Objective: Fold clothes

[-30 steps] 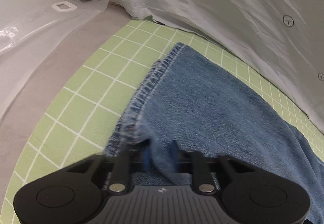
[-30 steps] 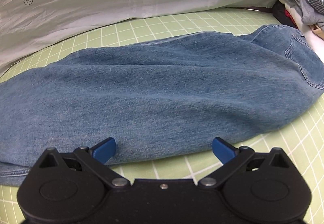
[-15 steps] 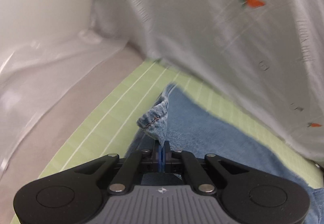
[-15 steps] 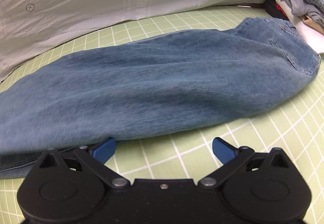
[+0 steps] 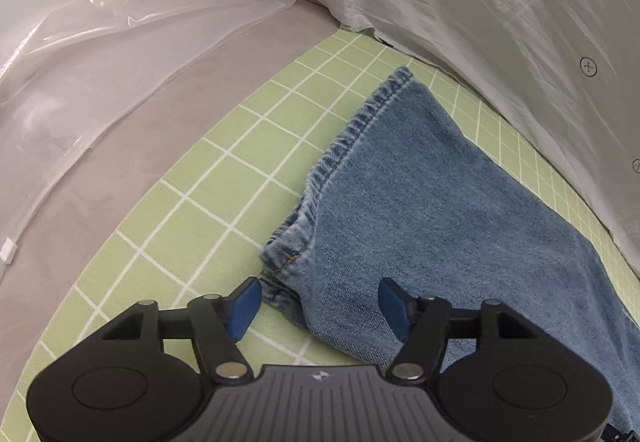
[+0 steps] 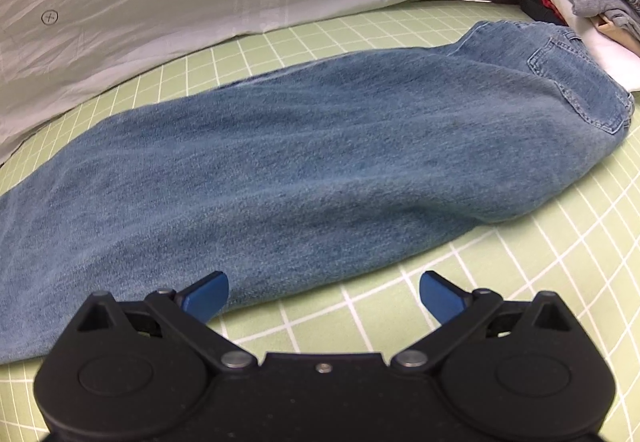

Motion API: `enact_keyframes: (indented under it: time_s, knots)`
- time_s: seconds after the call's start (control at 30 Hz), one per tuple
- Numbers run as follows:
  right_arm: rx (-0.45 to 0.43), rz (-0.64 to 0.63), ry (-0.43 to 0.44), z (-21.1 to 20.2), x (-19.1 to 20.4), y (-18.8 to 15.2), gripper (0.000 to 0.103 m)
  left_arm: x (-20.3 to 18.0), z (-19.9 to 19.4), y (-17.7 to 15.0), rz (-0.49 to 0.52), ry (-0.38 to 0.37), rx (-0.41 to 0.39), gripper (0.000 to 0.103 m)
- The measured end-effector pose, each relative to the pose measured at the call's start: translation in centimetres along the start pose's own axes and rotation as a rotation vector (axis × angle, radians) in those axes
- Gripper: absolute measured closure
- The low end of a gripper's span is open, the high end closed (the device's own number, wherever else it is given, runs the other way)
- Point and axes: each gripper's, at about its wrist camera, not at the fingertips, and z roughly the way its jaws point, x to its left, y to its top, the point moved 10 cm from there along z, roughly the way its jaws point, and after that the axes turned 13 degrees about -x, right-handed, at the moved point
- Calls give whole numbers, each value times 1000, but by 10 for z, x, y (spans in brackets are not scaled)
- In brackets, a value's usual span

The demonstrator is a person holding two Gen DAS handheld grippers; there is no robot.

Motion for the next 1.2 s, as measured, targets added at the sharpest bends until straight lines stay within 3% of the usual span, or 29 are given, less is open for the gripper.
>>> enact_keyframes:
  time_s: [0.2,0.27,0.4,0.5,0.57,0.77,0.8,0.87,0.93,1.1,1.2]
  knots:
    - [15,-10,-6,5,2,-2,0,-3,1,-3,38,10,-14,34]
    - [19,-14,-7,6,3,-3,0,-4,1,-3,52,16,-19,41]
    - [22,-24,-6,6,6,-4,0,-2,2,-3,51,26,-20,43]
    - [15,-28,-9,5,6,-3,0,4,4,-4,61,69,-14,39]
    - [16,-25,-8,5,5,-3,0,7,5,-5,75,94,-10,25]
    - [22,-18,-10,4,2,-5,0,1,7,-7,104,77,-7,24]
    - [23,-19,-10,4,2,-6,0,-3,7,-7,106,57,-7,27]
    - [24,-21,-10,4,2,-6,0,-10,7,-7,112,15,-8,60]
    - [20,-24,-9,3,3,-5,0,-18,6,-8,117,-27,-8,85]
    - [7,-2,-7,2,1,-3,0,-14,7,2,34,-48,3,86]
    - [-12,29,-5,-1,-3,-1,0,-23,-2,16,42,-74,-30,86]
